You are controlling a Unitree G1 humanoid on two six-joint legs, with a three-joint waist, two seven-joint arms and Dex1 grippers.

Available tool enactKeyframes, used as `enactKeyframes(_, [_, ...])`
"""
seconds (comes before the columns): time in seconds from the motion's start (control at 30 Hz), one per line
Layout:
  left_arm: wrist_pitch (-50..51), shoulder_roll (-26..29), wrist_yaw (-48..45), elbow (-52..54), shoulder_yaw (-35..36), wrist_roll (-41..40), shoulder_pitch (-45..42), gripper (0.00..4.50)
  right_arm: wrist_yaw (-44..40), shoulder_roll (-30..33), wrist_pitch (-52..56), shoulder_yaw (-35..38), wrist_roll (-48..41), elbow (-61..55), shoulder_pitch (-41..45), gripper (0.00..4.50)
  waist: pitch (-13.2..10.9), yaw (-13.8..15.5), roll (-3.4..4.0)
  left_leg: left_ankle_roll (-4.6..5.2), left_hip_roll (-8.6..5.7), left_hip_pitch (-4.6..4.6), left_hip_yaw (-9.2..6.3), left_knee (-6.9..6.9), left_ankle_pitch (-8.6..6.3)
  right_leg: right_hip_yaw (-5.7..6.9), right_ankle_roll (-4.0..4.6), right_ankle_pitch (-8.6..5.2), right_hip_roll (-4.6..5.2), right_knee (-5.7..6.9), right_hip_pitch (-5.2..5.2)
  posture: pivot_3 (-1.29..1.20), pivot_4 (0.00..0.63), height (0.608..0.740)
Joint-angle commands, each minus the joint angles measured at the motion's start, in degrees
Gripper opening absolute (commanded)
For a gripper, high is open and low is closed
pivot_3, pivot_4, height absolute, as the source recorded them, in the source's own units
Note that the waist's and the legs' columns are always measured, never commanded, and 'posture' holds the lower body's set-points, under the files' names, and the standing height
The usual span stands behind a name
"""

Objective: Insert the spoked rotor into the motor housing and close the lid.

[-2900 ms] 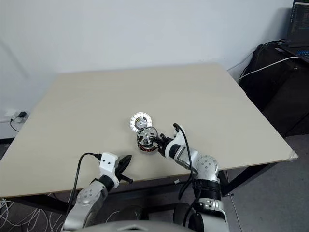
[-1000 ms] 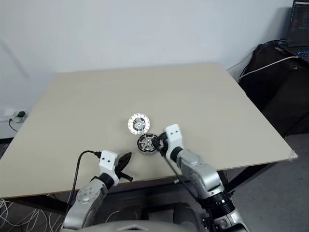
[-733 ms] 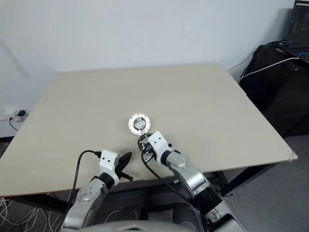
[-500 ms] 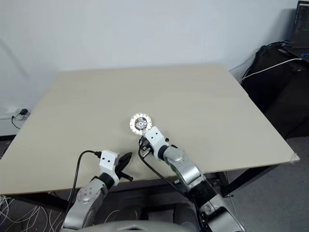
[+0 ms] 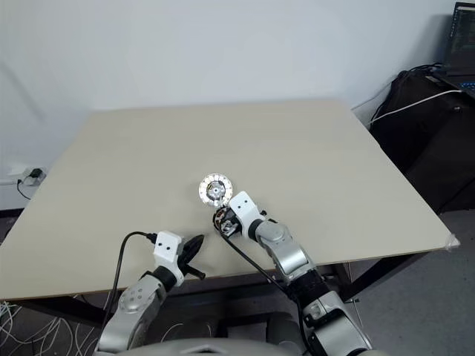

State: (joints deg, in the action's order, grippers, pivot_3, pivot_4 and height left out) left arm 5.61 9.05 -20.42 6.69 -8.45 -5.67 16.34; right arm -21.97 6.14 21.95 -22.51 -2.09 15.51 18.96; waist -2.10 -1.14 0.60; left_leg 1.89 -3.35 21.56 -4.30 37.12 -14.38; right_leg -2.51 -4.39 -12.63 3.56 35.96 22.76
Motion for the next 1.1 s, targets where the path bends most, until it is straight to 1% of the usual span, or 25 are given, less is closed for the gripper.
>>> enactKeyframes(0.03, [-1.5,-0.2,-0.1,1.3,0.1,-0.4,-0.6,0.00,-0.6,-0.4,1.5,0.8,0.4,-1.5,-0.6,0.01,0.0,0.0,0.00,0.00,0.00,-0.01,0.00,0.00,0.00,0.00,-0.01,0.00,0.00,0.00,-0.01,0.00,0.000,0.740])
enactKeyframes(0.13, [-1.6,-0.3,-0.2,1.1,0.0,-0.4,-0.9,0.00,-1.7,0.3,0.9,1.4,0.3,-4.9,-0.2,0.01,0.1,0.0,0.01,-0.06,0.00,-0.01,0.00,0.01,-0.03,0.00,-0.01,0.00,0.00,0.02,-0.01,0.00,0.000,0.740])
enactKeyframes(0.27, [-1.8,-0.4,-0.4,0.3,-0.1,-0.5,-1.4,0.00,-9.7,6.8,-0.7,-2.2,2.8,-10.7,2.1,0.01,0.0,0.1,0.03,-0.04,-0.04,0.02,0.00,0.02,-0.02,-0.01,-0.01,0.01,0.03,0.01,0.01,0.00,0.000,0.740])
enactKeyframes(0.4, [-2.2,-0.7,-0.5,-0.4,-0.3,-0.4,-1.9,0.00,-18.4,13.2,-1.7,-6.8,5.4,-13.2,4.9,0.01,0.0,0.1,0.02,0.01,-0.03,0.01,0.00,0.04,0.01,0.01,-0.05,-0.01,0.01,0.01,0.00,0.00,0.000,0.740])
enactKeyframes(0.5, [-2.6,-0.9,-0.5,-1.0,-0.3,-0.4,-2.0,0.00,-23.1,15.9,-2.8,-9.4,7.3,-12.8,7.2,0.62,0.0,0.1,0.01,0.02,-0.01,0.01,0.00,0.05,0.02,0.02,-0.04,-0.01,-0.02,0.02,0.01,0.00,0.000,0.740])
enactKeyframes(0.63, [-3.4,-1.3,-0.4,-1.4,-0.1,-0.5,-1.3,0.00,-26.8,16.8,-5.1,-11.8,10.1,-10.3,10.4,1.85,0.0,0.4,-0.01,0.02,-0.02,0.01,0.01,0.07,0.02,0.01,-0.03,0.01,0.00,0.01,-0.01,0.00,0.000,0.740])
enactKeyframes(0.67, [-3.5,-1.4,-0.4,-1.5,0.0,-0.5,-1.2,0.00,-27.3,16.7,-5.6,-12.1,10.7,-9.8,11.0,2.22,0.0,0.5,-0.01,0.02,-0.02,0.01,0.01,0.08,0.02,0.01,-0.04,0.01,0.00,0.01,-0.01,0.00,0.000,0.740])
enactKeyframes(0.77, [-3.9,-1.7,-0.1,-1.8,-0.1,-0.4,-1.0,0.00,-28.2,16.6,-8.0,-13.3,13.3,-7.7,13.3,3.13,0.0,0.5,-0.02,0.02,-0.02,0.01,0.00,0.09,0.02,0.01,-0.02,0.04,0.01,0.01,-0.02,0.00,0.000,0.740])
enactKeyframes(0.9, [-5.3,-2.4,0.4,-2.5,0.0,-0.1,-1.1,0.00,-32.3,17.0,-10.5,-15.3,15.6,-4.9,16.7,3.13,0.0,0.5,-0.02,0.01,-0.03,0.01,0.00,0.10,0.02,0.01,0.17,0.19,0.01,0.01,-0.02,0.00,0.000,0.740])
enactKeyframes(1.1, [-7.6,-3.2,0.7,-3.9,-0.1,0.0,-1.4,0.00,-40.6,17.8,-11.2,-17.8,17.5,-2.0,19.5,3.13,0.0,0.5,-0.02,0.01,-0.05,0.01,0.00,0.10,0.03,0.02,0.05,0.29,0.01,0.01,-0.02,0.00,0.000,0.740])
